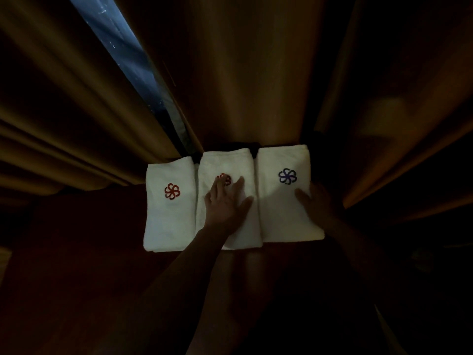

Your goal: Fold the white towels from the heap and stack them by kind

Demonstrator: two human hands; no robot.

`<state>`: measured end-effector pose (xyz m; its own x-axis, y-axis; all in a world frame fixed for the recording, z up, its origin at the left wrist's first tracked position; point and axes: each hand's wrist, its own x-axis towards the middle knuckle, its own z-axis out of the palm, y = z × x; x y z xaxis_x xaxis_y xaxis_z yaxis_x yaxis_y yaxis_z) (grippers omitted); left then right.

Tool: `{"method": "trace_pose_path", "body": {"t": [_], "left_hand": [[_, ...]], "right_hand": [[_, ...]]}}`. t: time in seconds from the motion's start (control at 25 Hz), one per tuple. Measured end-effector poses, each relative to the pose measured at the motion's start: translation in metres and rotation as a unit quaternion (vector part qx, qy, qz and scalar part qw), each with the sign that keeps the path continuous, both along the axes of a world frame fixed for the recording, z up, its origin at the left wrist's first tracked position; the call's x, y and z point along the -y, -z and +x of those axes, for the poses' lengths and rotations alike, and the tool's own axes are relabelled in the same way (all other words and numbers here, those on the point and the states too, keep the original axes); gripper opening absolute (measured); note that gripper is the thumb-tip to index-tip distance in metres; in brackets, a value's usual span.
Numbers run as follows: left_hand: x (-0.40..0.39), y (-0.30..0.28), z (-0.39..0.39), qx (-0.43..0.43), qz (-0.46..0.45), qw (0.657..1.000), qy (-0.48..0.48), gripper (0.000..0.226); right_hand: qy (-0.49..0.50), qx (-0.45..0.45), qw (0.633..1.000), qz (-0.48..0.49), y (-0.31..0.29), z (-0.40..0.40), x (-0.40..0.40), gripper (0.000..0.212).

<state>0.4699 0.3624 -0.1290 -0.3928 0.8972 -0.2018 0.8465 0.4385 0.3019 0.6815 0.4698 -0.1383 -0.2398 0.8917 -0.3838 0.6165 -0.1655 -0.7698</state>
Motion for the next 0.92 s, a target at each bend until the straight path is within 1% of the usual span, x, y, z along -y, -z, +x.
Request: {"method": "trace_pose_path", "body": {"t": [0.04,0.08,0.16,0.2,0.24,0.28,0.36,0.4,0.44,0.48,0.56,0.6,0.64,0.68,0.76,0.88,0.92], "left_hand": [[0.002,-0.002,-0.001,-0.016,0.015,1.0,0.004,0.064],[0.002,-0.005,-0.001,-0.038,0.034,0.999,0.014,0.063],[0.002,-0.01,0.001,-0.07,0.061,0.994,0.057,0.063],[0.001,-0.01,0.003,-0.071,0.062,0.992,0.082,0.064],[-0.001,-0.009,0.004,-0.065,0.052,0.992,0.096,0.064],[-0.002,-0.008,0.004,-0.053,0.031,0.994,0.095,0.064],[-0.006,-0.004,-0.001,-0.03,-0.017,0.997,0.069,0.065],[-0.009,-0.004,-0.005,-0.023,-0.037,0.997,0.059,0.066],[-0.012,-0.004,-0.008,-0.019,-0.053,0.997,0.057,0.066],[-0.016,-0.005,-0.011,-0.015,-0.063,0.996,0.059,0.066],[-0.02,-0.008,-0.011,-0.01,-0.077,0.995,0.069,0.067],[-0.019,-0.009,-0.01,-0.013,-0.074,0.995,0.071,0.067],[-0.014,-0.011,-0.007,-0.02,-0.058,0.996,0.069,0.067],[-0.007,-0.012,-0.003,-0.025,-0.036,0.997,0.067,0.066],[0.014,-0.014,0.008,-0.031,0.004,0.998,0.057,0.063],[0.061,-0.015,0.024,-0.001,0.02,0.999,0.037,0.066],[0.072,-0.017,0.026,0.01,0.02,0.999,0.034,0.068]], "right_hand": [[0.008,0.067,0.995,0.071,0.002,0.003,0.002,0.062],[0.016,0.102,0.986,0.133,0.003,0.003,0.006,0.068],[-0.01,0.108,0.972,0.207,0.0,-0.007,0.014,0.072],[-0.036,0.108,0.97,0.215,-0.001,-0.014,0.017,0.073],[-0.053,0.099,0.973,0.2,-0.001,-0.02,0.02,0.075],[-0.051,0.074,0.982,0.163,0.0,-0.026,0.022,0.078],[-0.035,-0.018,0.993,0.112,0.001,-0.032,0.02,0.081],[-0.048,-0.05,0.991,0.115,0.002,-0.034,0.02,0.081],[-0.073,-0.05,0.988,0.125,0.003,-0.034,0.02,0.082],[-0.096,-0.029,0.986,0.136,0.006,-0.033,0.019,0.085],[-0.133,0.093,0.975,0.15,0.012,-0.028,0.016,0.088],[-0.14,0.152,0.964,0.169,0.013,-0.025,0.015,0.087],[-0.146,0.194,0.948,0.205,0.013,-0.024,0.015,0.084],[-0.154,0.211,0.935,0.241,0.01,-0.025,0.018,0.082],[-0.172,0.185,0.921,0.295,-0.002,-0.029,0.025,0.076],[-0.192,0.058,0.925,0.324,-0.013,-0.045,0.046,0.061],[-0.198,0.048,0.928,0.312,-0.021,-0.053,0.053,0.057]]}}
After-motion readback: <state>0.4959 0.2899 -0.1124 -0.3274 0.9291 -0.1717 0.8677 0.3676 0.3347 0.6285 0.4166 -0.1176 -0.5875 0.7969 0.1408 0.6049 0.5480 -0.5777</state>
